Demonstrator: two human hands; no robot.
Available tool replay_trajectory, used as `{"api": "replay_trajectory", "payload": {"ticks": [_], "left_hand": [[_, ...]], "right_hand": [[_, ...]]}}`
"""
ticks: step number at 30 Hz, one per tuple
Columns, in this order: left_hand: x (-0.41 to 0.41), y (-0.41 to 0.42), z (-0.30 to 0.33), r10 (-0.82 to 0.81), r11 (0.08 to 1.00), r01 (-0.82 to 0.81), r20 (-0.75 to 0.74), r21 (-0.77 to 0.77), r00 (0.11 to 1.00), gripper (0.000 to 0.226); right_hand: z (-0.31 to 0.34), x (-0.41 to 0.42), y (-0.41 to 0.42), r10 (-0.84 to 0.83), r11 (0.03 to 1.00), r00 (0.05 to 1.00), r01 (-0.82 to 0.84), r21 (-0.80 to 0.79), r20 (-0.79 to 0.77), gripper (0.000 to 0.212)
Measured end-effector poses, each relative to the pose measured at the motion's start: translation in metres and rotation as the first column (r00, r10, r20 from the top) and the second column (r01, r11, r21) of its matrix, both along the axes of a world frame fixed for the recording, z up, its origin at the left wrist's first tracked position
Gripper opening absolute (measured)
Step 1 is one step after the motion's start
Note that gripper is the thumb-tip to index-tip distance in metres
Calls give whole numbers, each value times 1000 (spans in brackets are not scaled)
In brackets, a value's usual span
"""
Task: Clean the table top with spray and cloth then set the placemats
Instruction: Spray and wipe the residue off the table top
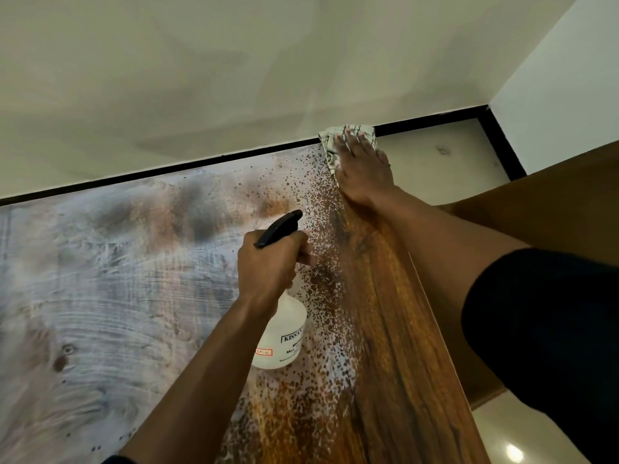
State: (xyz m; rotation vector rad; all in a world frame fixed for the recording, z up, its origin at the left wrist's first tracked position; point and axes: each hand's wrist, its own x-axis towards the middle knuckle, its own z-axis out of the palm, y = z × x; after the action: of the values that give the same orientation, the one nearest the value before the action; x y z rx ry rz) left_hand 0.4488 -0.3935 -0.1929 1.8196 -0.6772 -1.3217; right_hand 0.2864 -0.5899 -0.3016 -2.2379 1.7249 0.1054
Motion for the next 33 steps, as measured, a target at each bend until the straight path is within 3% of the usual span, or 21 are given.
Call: {"api": "replay_trajectory", "payload": {"ticks": [10,13,19,26,33], "left_hand": [[7,7,11,23,1000,-23,-17,-6,1000,60],[6,7,8,24,1000,-24,-24,0,999,50],[4,15,-2,-38,999,39,-19,23,999,32],[1,23,-5,18,1000,-18,3,16,1000,54],[1,33,-3,35,999,-35,25,6,999,56]], "right_hand": [[-13,-44,135,-45,997,998,48,-61,46,60],[-8,-54,167,-40,998,998,42,-56,42,60],[-9,-36,104,10,999,1000,-11,-41,-7,62],[-10,-1,-8,64,998,998,-64,6,-13,62],[-15,-20,40,8,1000,999,-7,-23,32,64]]}}
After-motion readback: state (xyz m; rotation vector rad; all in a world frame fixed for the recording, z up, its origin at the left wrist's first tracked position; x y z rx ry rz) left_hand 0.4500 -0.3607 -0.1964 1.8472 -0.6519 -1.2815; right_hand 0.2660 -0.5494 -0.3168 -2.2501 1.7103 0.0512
